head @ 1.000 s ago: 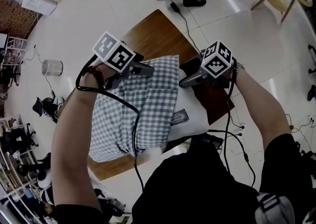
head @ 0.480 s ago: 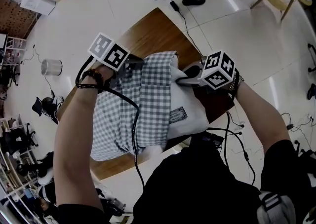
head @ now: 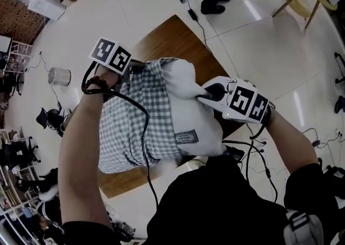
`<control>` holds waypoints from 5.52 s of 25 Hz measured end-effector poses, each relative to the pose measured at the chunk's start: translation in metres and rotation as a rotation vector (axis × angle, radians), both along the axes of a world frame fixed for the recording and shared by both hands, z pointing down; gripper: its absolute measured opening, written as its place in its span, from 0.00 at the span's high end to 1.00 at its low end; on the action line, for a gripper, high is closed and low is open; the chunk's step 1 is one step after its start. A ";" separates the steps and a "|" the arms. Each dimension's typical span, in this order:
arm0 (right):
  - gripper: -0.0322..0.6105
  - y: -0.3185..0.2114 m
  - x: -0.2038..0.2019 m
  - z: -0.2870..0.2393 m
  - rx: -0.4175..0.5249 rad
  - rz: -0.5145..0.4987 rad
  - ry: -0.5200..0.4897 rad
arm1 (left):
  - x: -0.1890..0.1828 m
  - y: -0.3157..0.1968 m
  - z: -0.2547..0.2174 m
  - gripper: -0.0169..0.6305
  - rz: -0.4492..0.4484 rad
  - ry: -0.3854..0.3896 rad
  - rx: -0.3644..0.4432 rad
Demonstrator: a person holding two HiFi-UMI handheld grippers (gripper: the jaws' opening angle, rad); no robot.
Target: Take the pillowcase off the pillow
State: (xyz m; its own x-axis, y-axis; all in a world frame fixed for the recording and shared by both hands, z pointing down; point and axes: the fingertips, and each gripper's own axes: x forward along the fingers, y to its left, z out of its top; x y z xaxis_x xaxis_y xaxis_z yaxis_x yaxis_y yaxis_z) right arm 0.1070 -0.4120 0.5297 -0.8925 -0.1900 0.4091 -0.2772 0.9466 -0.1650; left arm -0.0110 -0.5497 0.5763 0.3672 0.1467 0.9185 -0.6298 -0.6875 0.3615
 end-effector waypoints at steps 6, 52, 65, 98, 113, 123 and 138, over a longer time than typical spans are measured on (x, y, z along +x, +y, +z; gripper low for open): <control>0.92 0.028 0.013 -0.036 0.142 0.018 0.037 | -0.037 0.011 -0.004 0.96 -0.068 -0.064 0.041; 0.61 0.061 0.022 0.005 0.064 0.321 0.146 | -0.135 0.114 -0.070 0.74 -0.244 0.087 0.504; 0.55 0.211 -0.050 -0.024 0.196 0.281 0.224 | -0.167 0.291 -0.094 0.73 -0.290 0.236 0.598; 0.26 0.255 -0.047 0.097 0.137 0.606 0.334 | -0.111 0.424 0.087 0.45 -0.786 0.284 0.628; 0.76 0.232 -0.037 0.113 0.147 0.651 0.378 | -0.137 0.417 0.095 0.95 -0.932 0.297 0.612; 0.87 0.237 -0.013 0.091 0.189 0.681 0.367 | -0.181 0.436 0.066 0.95 -0.995 0.315 0.632; 0.85 0.272 0.013 0.103 0.088 0.702 0.340 | -0.253 0.479 0.069 0.95 -1.070 0.225 0.644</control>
